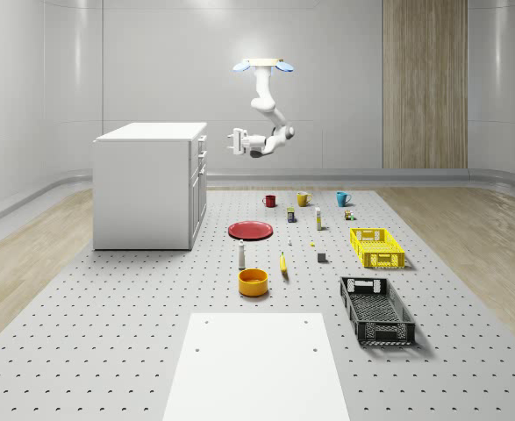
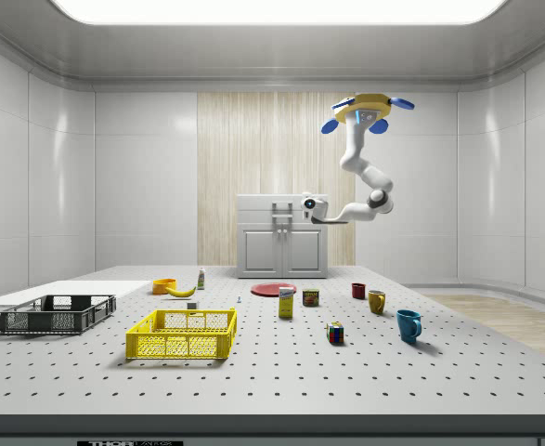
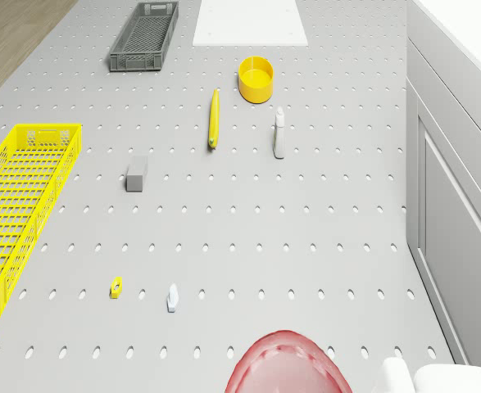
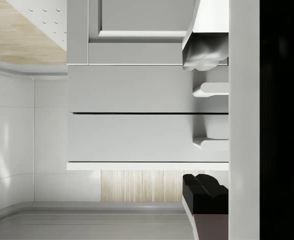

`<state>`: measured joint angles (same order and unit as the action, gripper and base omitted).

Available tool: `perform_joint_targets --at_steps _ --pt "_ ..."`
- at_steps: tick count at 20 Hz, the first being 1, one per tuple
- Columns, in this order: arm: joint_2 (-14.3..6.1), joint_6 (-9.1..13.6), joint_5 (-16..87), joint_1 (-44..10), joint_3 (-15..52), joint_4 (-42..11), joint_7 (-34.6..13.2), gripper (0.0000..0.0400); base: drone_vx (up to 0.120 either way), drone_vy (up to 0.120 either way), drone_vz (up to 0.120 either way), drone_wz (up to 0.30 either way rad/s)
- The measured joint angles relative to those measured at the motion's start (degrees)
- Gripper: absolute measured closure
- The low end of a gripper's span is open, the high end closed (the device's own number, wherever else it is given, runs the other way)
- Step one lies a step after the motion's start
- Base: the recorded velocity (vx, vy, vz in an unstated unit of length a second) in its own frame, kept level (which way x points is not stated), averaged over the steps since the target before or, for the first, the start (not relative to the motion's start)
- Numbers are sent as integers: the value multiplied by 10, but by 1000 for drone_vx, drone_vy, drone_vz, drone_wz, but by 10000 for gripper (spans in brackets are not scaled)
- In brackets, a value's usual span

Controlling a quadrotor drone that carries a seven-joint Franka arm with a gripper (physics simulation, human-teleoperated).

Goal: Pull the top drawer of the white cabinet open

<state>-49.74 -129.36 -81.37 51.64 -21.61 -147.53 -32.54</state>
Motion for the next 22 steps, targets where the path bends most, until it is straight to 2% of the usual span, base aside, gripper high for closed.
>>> perform_joint_targets --at_steps 8,19,22 --pt "29 5 -37 -14 29 11 17 95 120 0 0 0" --pt "42 28 -57 -50 55 14 22 95 120 0 0 0" --pt "45 33 -62 -59 61 14 23 95 0 0 0 0"
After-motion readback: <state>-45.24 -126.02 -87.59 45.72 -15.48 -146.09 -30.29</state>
